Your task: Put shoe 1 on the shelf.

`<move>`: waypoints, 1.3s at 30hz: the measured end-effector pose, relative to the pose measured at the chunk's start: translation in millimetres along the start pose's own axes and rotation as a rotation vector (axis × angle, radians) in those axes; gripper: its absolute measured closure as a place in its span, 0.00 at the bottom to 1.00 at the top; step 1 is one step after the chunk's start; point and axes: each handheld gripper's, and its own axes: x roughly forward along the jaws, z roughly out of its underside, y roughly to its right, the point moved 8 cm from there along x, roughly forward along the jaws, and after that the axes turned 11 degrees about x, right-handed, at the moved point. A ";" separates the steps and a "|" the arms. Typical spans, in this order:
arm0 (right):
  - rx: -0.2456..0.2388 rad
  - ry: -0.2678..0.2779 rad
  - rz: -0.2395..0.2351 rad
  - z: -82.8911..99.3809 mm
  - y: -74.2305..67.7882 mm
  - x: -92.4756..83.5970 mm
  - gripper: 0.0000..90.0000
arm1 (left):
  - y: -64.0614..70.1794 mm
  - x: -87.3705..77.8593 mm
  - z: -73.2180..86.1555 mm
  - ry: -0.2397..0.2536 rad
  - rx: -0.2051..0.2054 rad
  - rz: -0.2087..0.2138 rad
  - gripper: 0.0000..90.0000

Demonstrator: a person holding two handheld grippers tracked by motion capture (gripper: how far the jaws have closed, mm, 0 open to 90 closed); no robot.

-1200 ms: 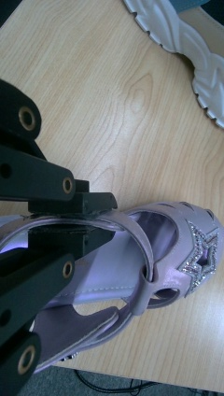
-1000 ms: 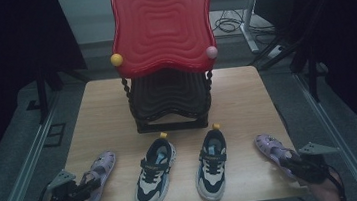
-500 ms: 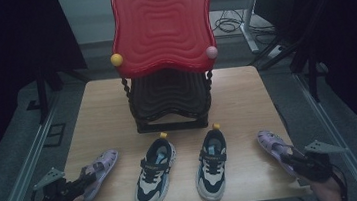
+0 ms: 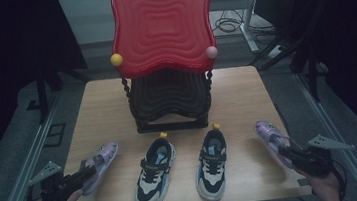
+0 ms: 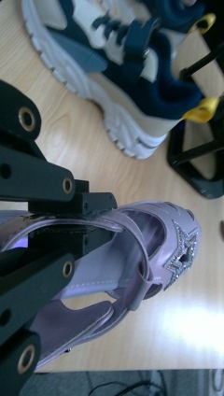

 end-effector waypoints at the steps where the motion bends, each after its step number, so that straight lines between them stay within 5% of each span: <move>1: -0.001 0.011 -0.009 -3.2 -2.3 -0.5 0.95 | 0.5 0.2 -1.7 0.004 0.000 0.002 0.96; 12: 0.003 0.061 -0.066 -21.8 -16.9 6.0 0.95 | 6.1 6.7 -20.5 0.031 0.018 0.030 0.96; 39: -0.115 0.091 -0.227 -47.6 -78.2 27.9 0.95 | 35.3 25.2 -69.8 0.114 0.082 0.101 0.96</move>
